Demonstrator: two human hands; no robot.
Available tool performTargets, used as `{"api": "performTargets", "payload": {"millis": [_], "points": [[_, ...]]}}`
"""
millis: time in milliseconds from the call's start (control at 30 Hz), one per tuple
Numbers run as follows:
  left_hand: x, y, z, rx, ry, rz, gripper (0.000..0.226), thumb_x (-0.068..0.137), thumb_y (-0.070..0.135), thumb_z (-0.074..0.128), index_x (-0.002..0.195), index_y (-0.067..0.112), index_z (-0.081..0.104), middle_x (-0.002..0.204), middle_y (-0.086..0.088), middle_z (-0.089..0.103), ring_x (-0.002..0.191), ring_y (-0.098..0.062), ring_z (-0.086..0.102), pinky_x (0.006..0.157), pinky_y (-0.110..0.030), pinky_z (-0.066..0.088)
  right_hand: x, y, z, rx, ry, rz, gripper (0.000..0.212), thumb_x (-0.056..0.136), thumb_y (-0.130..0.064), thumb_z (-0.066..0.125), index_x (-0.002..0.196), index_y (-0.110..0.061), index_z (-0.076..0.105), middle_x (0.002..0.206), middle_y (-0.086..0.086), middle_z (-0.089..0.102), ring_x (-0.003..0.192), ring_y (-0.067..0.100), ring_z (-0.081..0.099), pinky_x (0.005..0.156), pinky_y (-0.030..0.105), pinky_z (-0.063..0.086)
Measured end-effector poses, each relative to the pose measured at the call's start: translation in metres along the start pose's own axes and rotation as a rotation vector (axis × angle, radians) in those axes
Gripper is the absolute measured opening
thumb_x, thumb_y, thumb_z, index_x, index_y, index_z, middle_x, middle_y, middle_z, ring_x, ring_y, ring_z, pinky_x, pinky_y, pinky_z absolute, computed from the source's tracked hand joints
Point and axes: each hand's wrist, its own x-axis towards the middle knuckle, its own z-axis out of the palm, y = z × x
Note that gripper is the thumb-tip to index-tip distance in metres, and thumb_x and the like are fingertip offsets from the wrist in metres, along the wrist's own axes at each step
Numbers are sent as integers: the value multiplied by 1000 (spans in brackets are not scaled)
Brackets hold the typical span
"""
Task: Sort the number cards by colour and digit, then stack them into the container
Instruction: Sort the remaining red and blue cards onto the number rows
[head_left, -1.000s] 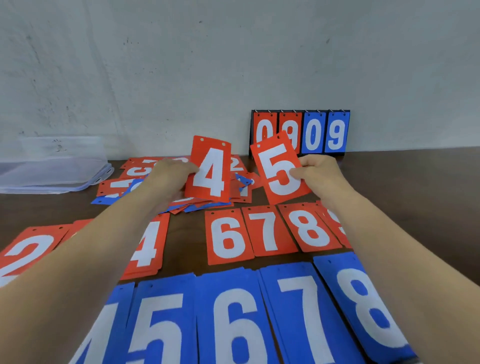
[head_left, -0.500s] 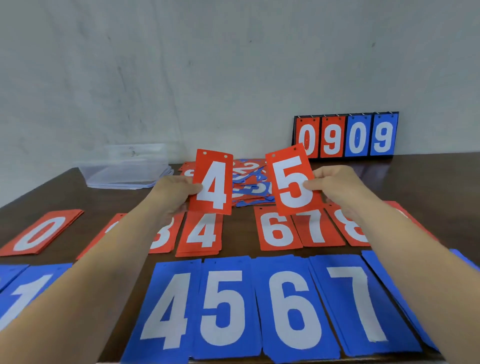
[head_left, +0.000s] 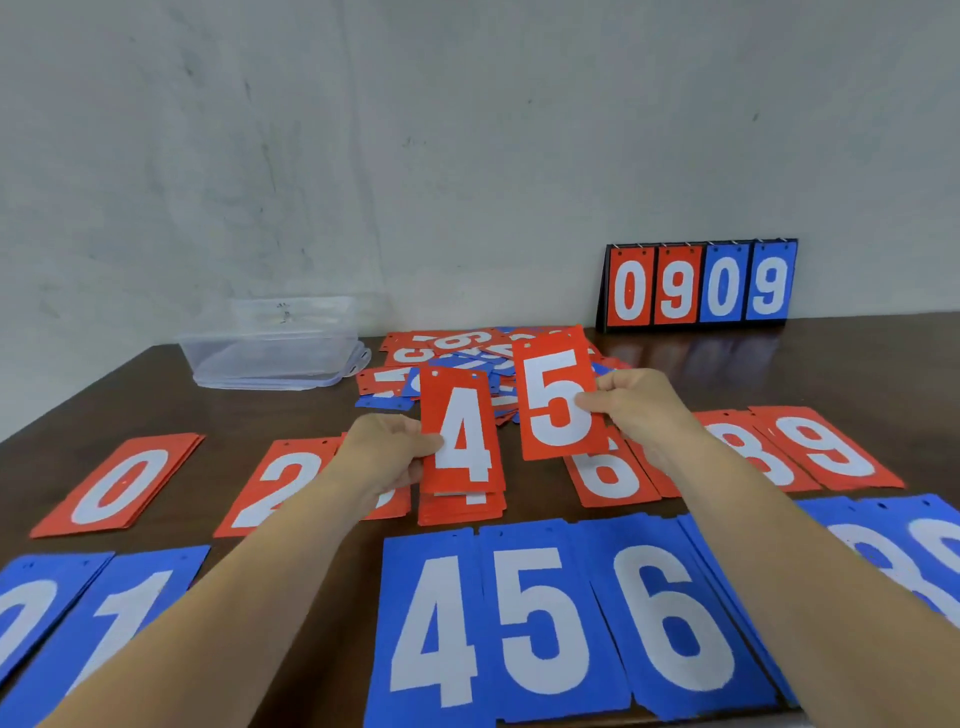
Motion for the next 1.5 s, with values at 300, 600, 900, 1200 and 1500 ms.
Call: {"api": "performTargets", "payload": {"millis": [300,600,900,1200,1500], "points": [[-3,-17,19,849,200,309,33,88,36,67,111,13,61,99,0,63,89,-15,59,74,-26,49,-11,14,8,-54,71,99,18,87,-15,70,102,-6,66,117,8,67,106,24,65,75,30,54],[-2,-19,23,936,213,462,39,93,36,60,127,19,56,120,-1,59,110,-17,55,88,-33,53,-6,28,26,-293,29,73,25,88,-16,69,110,-3,67,118,8,66,108,24,63,92,39,54],[1,-18,46,909,-3,617,47,95,50,50,139,33,46,146,9,45,138,-13,34,113,-40,28,-16,40,-13,-731,229,-47,20,91,-39,62,98,-21,68,95,0,70,86,17,65,63,27,46],[-5,7,97,1055,-225,725,59,92,60,46,146,40,32,157,12,27,144,-14,21,116,-43,15,-11,77,-59,-910,21,-96,68,85,-64,54,142,-28,45,147,2,44,135,24,38,108,43,35],[0,16,128,1208,-361,633,61,93,63,42,149,41,28,160,10,18,147,-18,12,116,-51,9,-4,86,-66,-1113,-47,-90,65,88,-68,44,144,-35,40,151,4,35,139,25,30,112,48,25]]}}
